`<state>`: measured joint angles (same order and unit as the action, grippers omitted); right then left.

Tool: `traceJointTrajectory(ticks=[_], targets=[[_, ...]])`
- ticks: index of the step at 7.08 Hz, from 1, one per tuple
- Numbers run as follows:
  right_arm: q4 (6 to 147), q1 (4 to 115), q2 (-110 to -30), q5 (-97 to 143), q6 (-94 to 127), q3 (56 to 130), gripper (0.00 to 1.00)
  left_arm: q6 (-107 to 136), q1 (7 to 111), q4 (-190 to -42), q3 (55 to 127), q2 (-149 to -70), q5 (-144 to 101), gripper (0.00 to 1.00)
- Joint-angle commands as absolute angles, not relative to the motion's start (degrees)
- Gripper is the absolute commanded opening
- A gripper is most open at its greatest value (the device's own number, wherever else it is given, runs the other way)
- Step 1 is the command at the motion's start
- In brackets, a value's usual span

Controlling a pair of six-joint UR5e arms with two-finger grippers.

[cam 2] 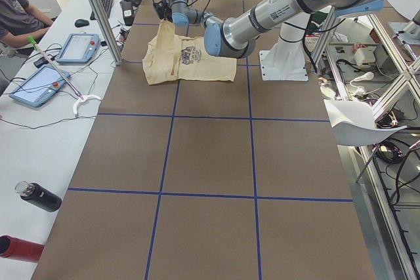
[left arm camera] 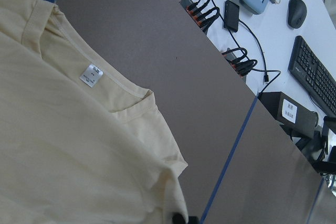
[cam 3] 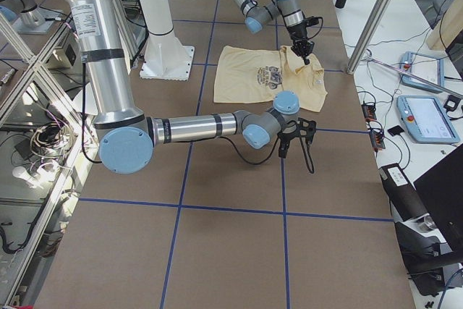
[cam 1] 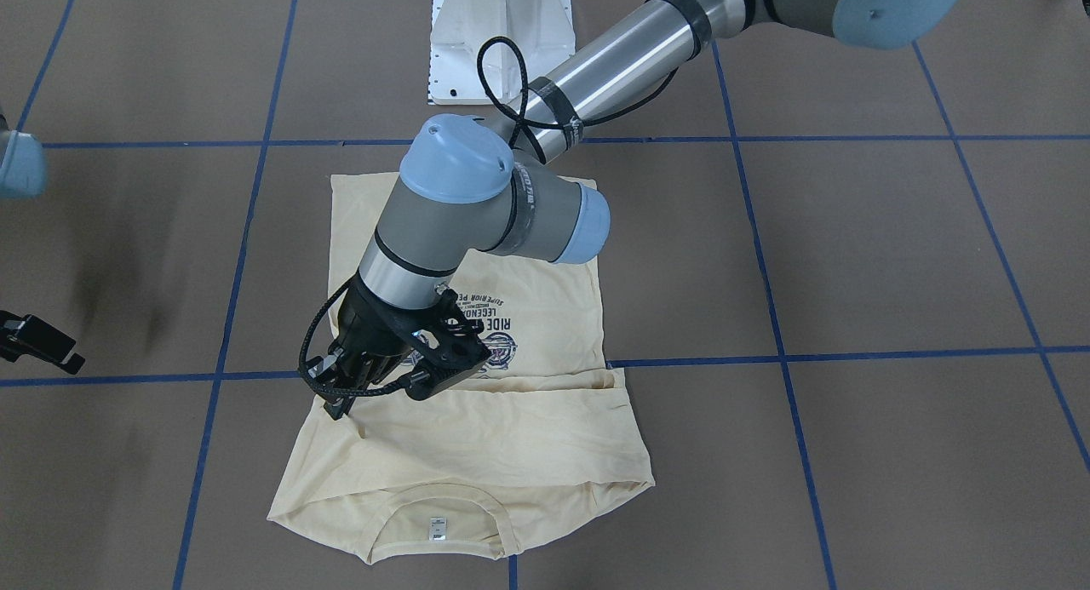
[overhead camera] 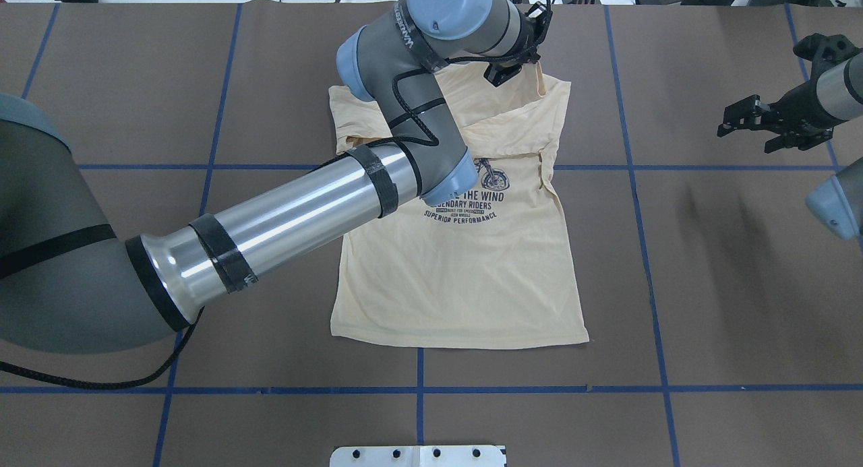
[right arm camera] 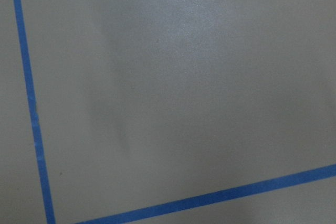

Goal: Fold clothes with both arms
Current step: 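Fold the other sleeve across the shirt with the left gripper while the right arm withdraws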

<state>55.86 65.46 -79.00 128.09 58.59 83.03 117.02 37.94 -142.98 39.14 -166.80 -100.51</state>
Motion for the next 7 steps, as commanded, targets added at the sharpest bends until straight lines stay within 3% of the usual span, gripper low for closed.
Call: traceJointTrajectory(ticks=[1, 4, 5, 6, 7], targets=[[55.8, 65.4, -78.5, 128.1, 58.6, 82.8, 0.99, 120.2, 36.0, -144.4, 38.1, -167.5, -97.5, 0.0], [55.8, 65.4, -78.4, 128.1, 58.6, 82.9, 0.99, 123.9, 34.0, -150.5, 35.9, -168.2, -93.7, 0.0], [55.8, 65.4, -78.4, 128.1, 58.6, 82.9, 0.99, 124.0, 34.0, -150.9, 35.8, -168.3, -93.7, 0.16], [55.8, 65.4, -78.4, 128.1, 58.6, 82.9, 0.99, 123.9, 34.0, -151.0, 35.8, -168.3, -93.7, 0.71], [55.8, 65.4, -78.4, 128.1, 59.1, 83.1, 0.99, 124.0, 34.0, -151.4, 35.8, -168.5, -93.7, 0.99]])
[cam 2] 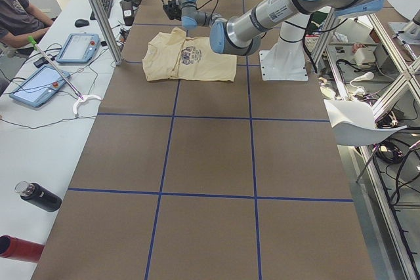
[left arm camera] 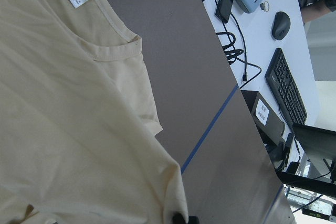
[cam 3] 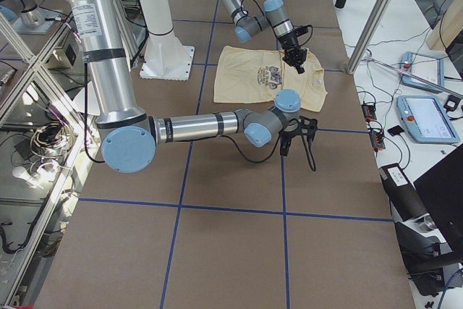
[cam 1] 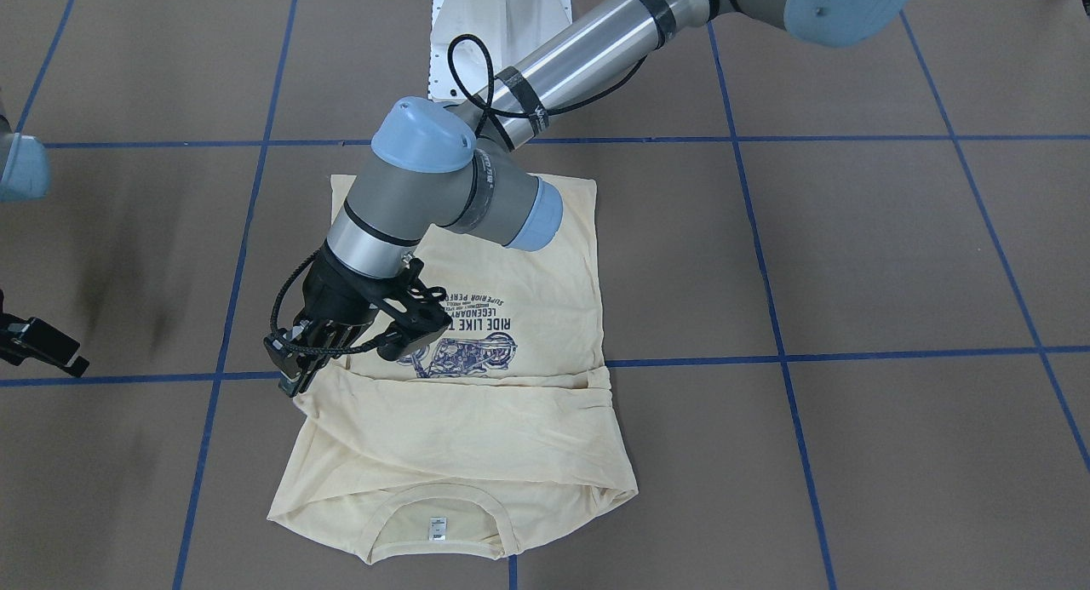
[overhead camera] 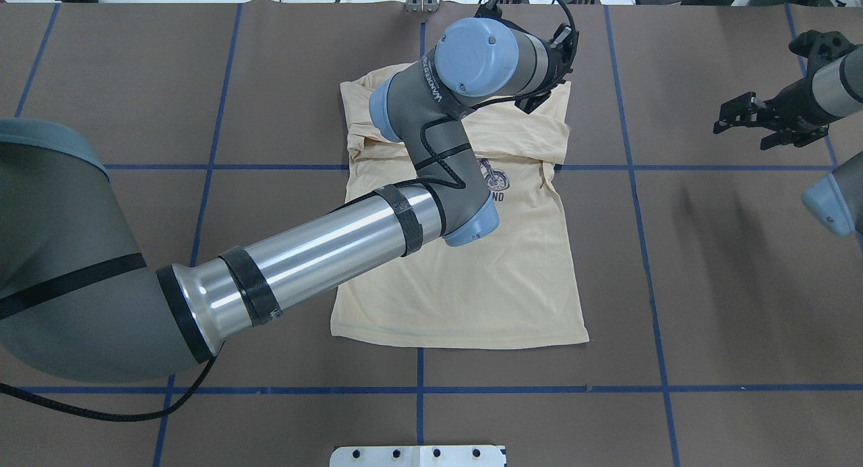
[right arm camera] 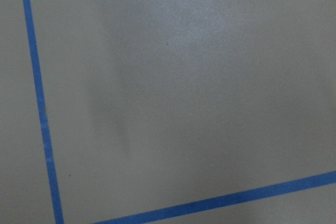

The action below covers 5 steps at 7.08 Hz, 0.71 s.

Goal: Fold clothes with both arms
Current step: 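Fold the other sleeve across the shirt with the left gripper while the right arm withdraws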

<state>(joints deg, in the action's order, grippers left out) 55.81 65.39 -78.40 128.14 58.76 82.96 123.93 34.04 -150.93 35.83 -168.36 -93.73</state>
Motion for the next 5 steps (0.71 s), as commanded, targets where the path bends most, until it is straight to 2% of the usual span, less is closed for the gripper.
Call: traceJointTrajectory(ticks=[1, 3, 4, 5], targets=[[55.7, 65.4, -78.5, 128.2, 59.7, 84.1, 0.99, 124.0, 34.1, -151.8, 35.9, -168.5, -93.8, 0.99], [55.8, 62.5, -79.1, 128.1, 71.3, 91.4, 0.99, 118.4, 34.9, -150.9, 39.4, -167.9, -98.9, 0.98], [55.9, 59.2, -79.4, 127.1, 78.8, 95.8, 0.99, 112.2, 35.1, -144.5, 46.4, -164.1, -102.7, 0.98], [56.0, 55.8, -80.4, 125.3, 85.6, 99.8, 0.99, 107.4, 35.2, -137.9, 59.5, -156.2, -104.9, 0.97]])
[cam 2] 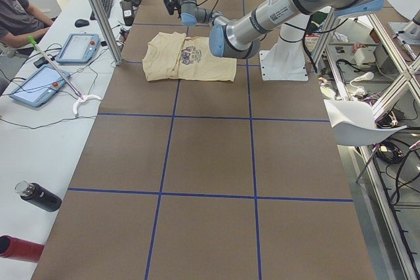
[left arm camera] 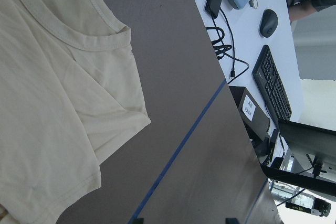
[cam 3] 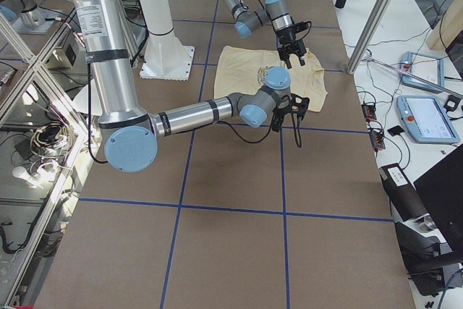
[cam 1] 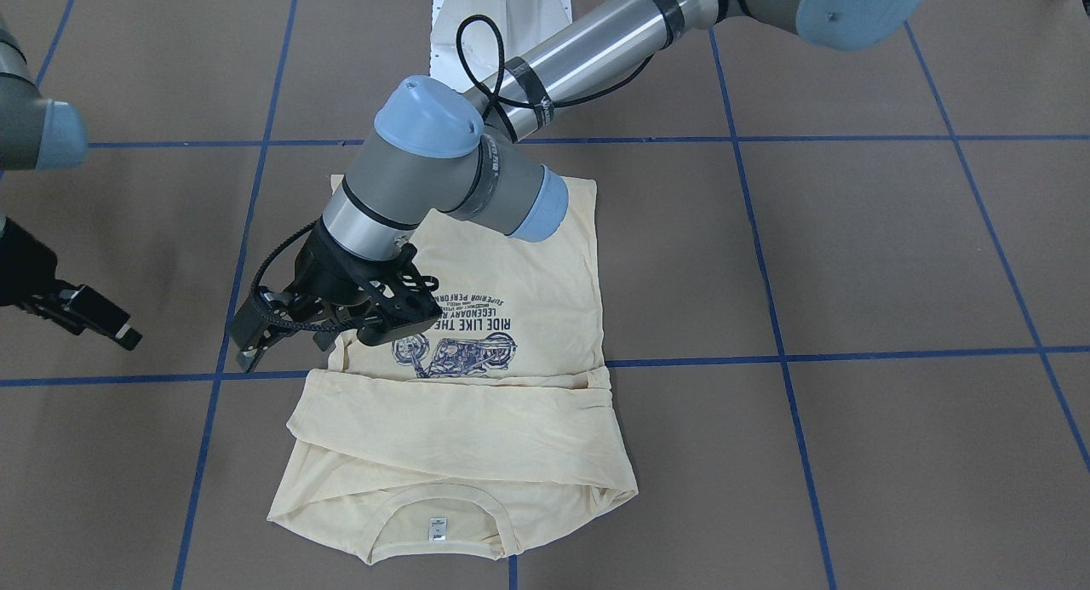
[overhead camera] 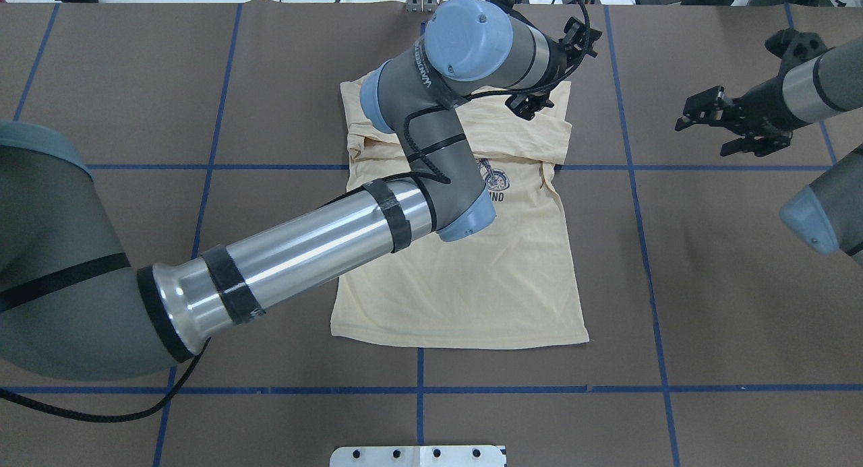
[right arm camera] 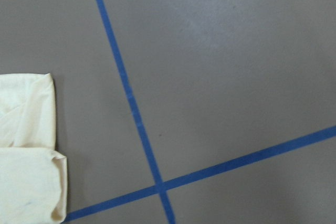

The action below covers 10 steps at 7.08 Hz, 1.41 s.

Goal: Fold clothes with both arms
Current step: 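Fold the other sleeve across the shirt with the left gripper while the right arm withdraws, then release the sleeve and move both grippers toward the shirt hem nearest the robot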

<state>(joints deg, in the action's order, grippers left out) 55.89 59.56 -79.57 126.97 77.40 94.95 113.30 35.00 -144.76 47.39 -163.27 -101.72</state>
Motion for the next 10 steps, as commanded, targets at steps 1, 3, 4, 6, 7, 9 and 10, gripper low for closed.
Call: traceJointTrajectory(ticks=[1, 3, 4, 6, 7, 9, 10], targets=[[56.0, 49.6, -83.5, 119.3, 90.3, 105.1, 0.99, 103.6, 36.8, -133.6, 71.5, -146.6, -109.8, 0.96], [56.1, 35.4, -87.0, 106.0, 101.9, 112.0, 0.98, 90.5, 40.3, -124.9, 91.2, -131.2, -113.6, 0.94], [56.2, 29.3, -88.3, 99.7, 105.8, 114.1, 0.98, 81.2, 42.0, -120.9, 100.9, -123.0, -114.3, 0.92], [56.6, 20.5, -91.9, 91.7, 111.5, 117.1, 0.96, 67.9, 45.3, -119.7, 113.0, -108.4, -119.7, 0.89], [59.0, 16.7, -91.9, 87.1, 112.2, 117.1, 0.92, 67.9, 45.5, -119.8, 113.5, -107.4, -120.0, 0.86], [61.5, 14.7, -91.3, 86.4, 117.1, 116.6, 0.83, 68.6, 45.6, -119.8, 114.7, -107.2, -119.6, 0.86], [61.5, 14.1, -91.2, 86.5, 117.2, 116.2, 0.83, 68.6, 45.6, -119.8, 114.6, -107.2, -119.5, 0.86]])
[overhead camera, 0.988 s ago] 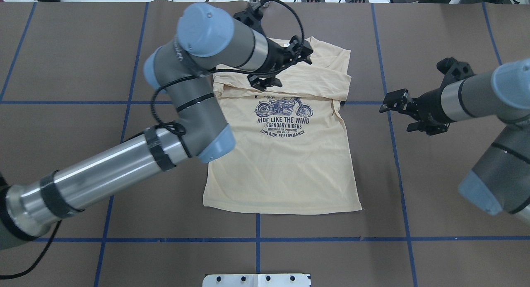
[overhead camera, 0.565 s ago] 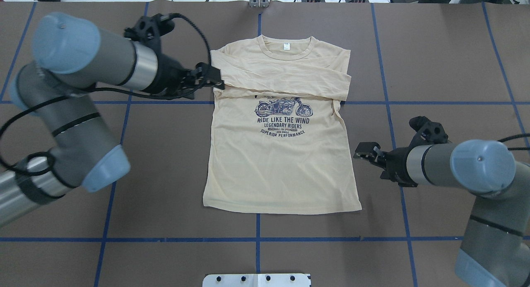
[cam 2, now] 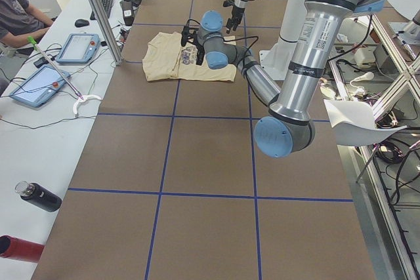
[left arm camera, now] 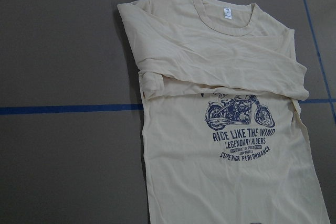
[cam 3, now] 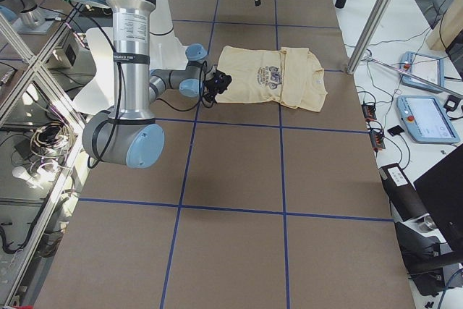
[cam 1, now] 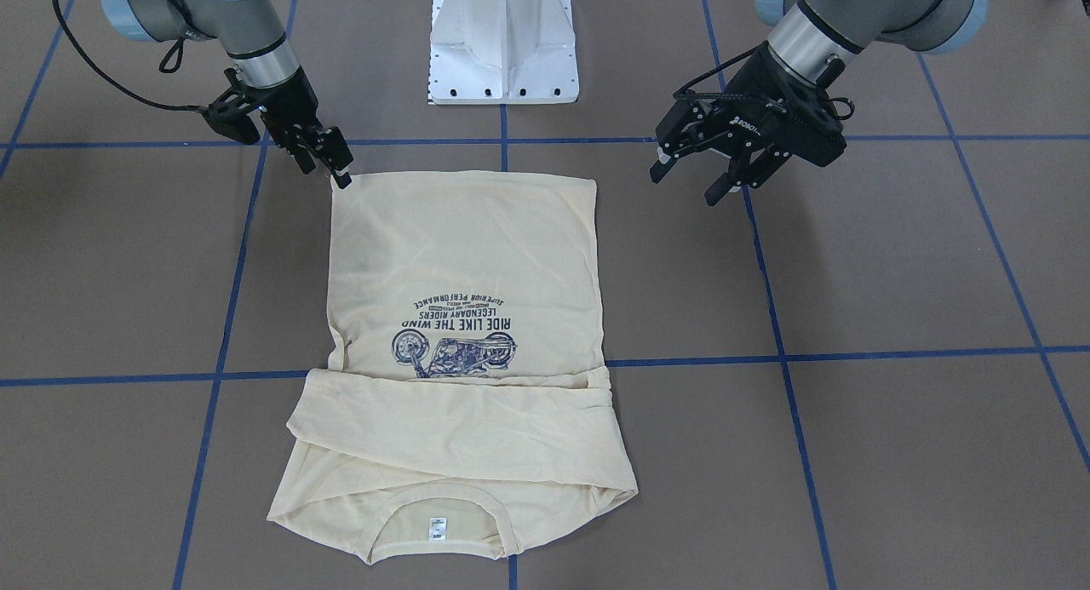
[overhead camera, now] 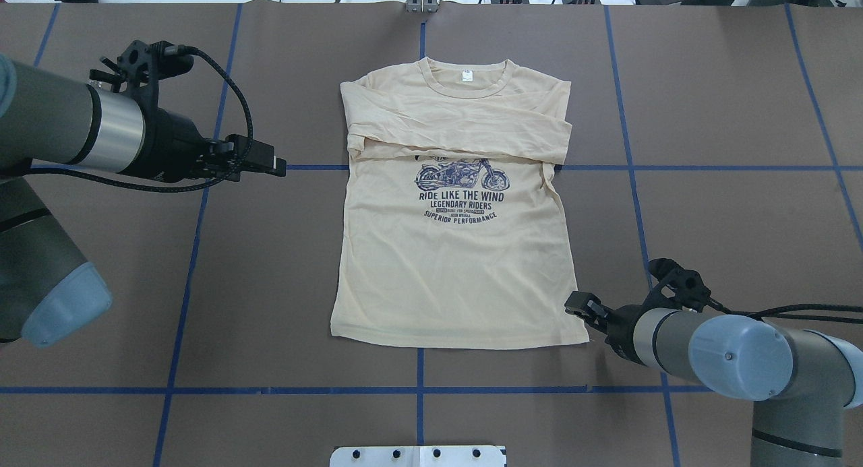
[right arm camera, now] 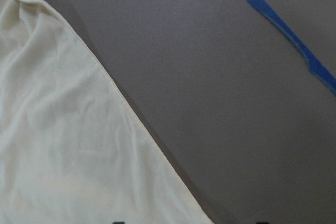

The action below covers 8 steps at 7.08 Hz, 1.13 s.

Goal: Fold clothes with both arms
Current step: 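Release the sleeve and move both grippers toward the shirt hem nearest the robot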

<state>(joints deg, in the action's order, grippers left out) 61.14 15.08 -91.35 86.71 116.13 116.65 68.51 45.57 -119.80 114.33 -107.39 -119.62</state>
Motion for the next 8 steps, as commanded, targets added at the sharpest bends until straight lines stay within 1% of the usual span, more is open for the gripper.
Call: traceJointTrajectory(ticks=[1, 2, 5, 6, 7, 8], targets=[[61.5, 13.9, -91.2, 86.8, 117.2, 116.4, 0.83, 68.6, 45.5, -119.8, 114.6, -107.2, -119.5, 0.86], [61.5, 13.5, -91.3, 86.8, 117.2, 116.1, 0.83, 68.6, 45.5, -119.8, 114.5, -107.2, -119.4, 0.86], [61.6, 13.2, -91.1, 86.8, 117.2, 115.7, 0.72, 68.6, 45.4, -119.8, 114.0, -107.1, -119.3, 0.86], [61.6, 13.2, -91.1, 86.8, 117.2, 115.7, 0.57, 68.6, 45.4, -119.8, 113.9, -107.1, -119.3, 0.86], [61.6, 13.2, -91.1, 86.8, 117.2, 115.7, 0.53, 68.5, 45.4, -119.8, 113.8, -107.1, -119.3, 0.86], [61.6, 13.3, -91.1, 86.8, 117.2, 115.8, 0.47, 68.5, 45.4, -119.8, 113.8, -107.1, -118.6, 0.86]])
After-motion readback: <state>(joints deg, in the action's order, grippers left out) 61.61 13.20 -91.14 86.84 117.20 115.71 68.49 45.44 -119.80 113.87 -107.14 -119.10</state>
